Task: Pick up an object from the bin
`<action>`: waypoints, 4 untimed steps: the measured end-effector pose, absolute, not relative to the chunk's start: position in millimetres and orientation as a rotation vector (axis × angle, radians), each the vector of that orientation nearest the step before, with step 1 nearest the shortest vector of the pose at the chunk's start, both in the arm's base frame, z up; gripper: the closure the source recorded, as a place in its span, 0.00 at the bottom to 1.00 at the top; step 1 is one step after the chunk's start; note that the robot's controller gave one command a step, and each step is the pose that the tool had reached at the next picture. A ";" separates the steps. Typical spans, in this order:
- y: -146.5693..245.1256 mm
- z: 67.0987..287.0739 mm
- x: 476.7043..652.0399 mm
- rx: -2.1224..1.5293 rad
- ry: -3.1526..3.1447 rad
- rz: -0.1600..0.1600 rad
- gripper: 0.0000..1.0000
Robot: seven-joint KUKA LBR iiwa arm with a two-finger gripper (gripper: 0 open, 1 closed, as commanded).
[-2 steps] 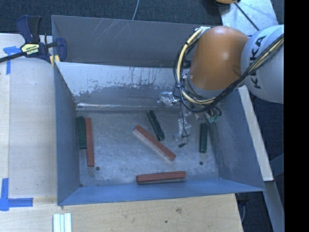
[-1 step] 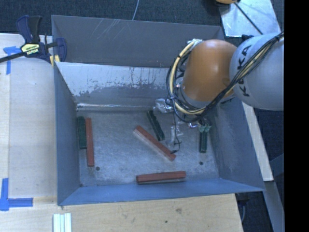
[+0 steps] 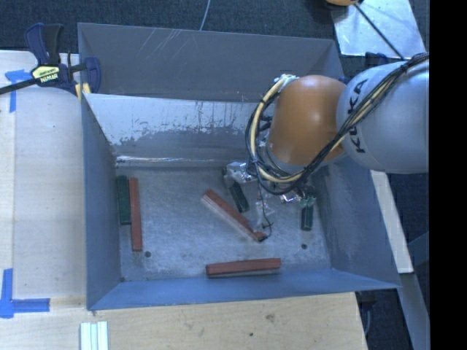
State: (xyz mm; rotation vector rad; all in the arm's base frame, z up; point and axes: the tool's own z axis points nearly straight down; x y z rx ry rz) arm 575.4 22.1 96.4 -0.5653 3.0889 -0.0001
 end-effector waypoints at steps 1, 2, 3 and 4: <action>49.3 74.4 607.5 -0.821 3.028 -0.001 0.00; 78.6 72.3 519.1 -0.236 3.132 0.001 1.00; 78.5 70.7 519.4 -0.235 3.129 0.001 0.00; 78.5 72.4 521.1 -0.233 3.124 0.002 1.00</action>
Offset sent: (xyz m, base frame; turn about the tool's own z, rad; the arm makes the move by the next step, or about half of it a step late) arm -0.0572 0.0565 -0.0264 0.2114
